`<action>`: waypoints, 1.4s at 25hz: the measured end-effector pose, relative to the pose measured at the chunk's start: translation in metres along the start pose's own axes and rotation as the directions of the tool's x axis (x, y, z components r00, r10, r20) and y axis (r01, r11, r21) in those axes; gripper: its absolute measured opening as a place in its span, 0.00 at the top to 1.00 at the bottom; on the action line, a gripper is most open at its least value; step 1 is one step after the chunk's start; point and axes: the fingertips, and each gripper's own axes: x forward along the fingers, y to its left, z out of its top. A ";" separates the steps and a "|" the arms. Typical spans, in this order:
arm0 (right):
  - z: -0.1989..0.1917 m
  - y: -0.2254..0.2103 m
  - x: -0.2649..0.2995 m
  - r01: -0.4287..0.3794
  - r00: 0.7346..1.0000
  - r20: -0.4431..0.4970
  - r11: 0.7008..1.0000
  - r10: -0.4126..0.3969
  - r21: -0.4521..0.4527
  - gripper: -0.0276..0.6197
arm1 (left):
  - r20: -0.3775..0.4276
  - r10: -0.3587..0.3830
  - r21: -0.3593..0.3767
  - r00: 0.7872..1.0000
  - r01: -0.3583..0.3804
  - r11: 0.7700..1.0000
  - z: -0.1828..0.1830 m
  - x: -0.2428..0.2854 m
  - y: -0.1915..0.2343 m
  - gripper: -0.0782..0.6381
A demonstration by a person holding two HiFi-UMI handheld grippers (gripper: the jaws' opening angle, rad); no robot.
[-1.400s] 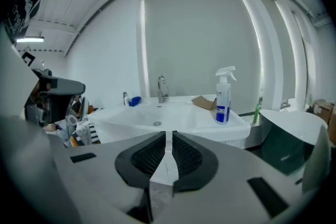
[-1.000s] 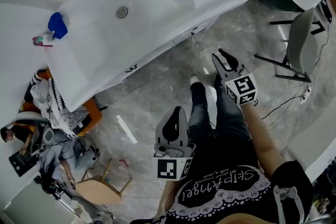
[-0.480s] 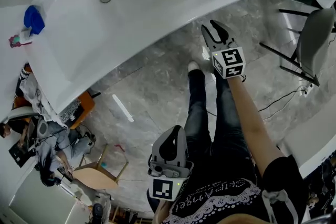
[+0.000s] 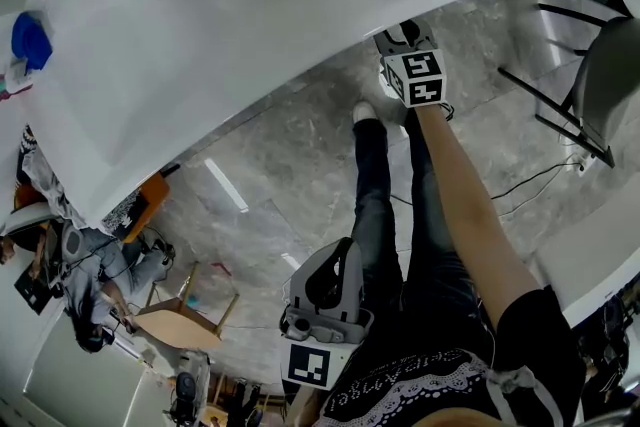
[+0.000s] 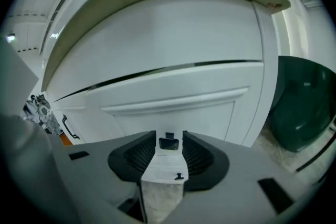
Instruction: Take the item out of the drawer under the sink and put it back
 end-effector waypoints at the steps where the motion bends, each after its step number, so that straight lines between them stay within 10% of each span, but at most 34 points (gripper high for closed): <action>1: -0.002 0.000 0.005 -0.007 1.000 -0.006 1.000 0.007 0.001 0.73 | -0.008 0.002 -0.007 1.000 -0.002 1.000 -0.003 0.001 0.000 0.88; 35: -0.072 0.007 -0.067 -0.015 0.998 -0.060 1.000 0.015 -0.002 0.74 | -0.015 -0.025 -0.050 1.000 0.024 0.998 -0.006 0.017 -0.032 0.88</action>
